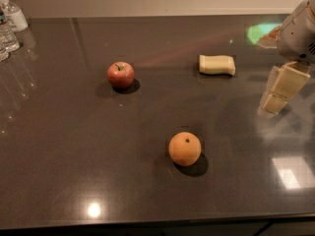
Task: Move sponge near orange
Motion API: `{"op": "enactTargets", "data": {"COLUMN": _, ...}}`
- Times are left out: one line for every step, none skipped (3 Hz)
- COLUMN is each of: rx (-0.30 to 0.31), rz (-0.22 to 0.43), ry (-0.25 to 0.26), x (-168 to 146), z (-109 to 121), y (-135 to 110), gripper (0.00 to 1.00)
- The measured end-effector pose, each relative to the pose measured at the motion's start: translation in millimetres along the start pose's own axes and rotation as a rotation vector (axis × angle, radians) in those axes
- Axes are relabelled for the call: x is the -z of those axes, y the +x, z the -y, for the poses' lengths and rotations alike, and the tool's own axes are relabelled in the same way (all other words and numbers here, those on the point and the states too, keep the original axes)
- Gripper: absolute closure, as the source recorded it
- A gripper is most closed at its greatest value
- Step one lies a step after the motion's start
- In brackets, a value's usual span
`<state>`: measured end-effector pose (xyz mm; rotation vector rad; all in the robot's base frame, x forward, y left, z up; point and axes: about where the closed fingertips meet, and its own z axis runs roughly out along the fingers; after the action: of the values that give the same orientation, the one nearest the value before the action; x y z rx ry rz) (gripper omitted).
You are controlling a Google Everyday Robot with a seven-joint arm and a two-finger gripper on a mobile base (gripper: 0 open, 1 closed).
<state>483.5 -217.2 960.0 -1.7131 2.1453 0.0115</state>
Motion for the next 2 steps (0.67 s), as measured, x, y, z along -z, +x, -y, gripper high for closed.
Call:
{"op": "enactTargets", "data": {"rx": -0.035, "rz": 0.071, "ry": 0.008, "x": -20.0, "z": 34.6, "y": -3.2, "gripper": 0.00}}
{"op": "enactTargets", "data": {"rx": -0.098, "rz": 0.130, "ry": 0.024, "x": -41.4, "z": 73.0, "y": -6.0, "gripper": 0.00}}
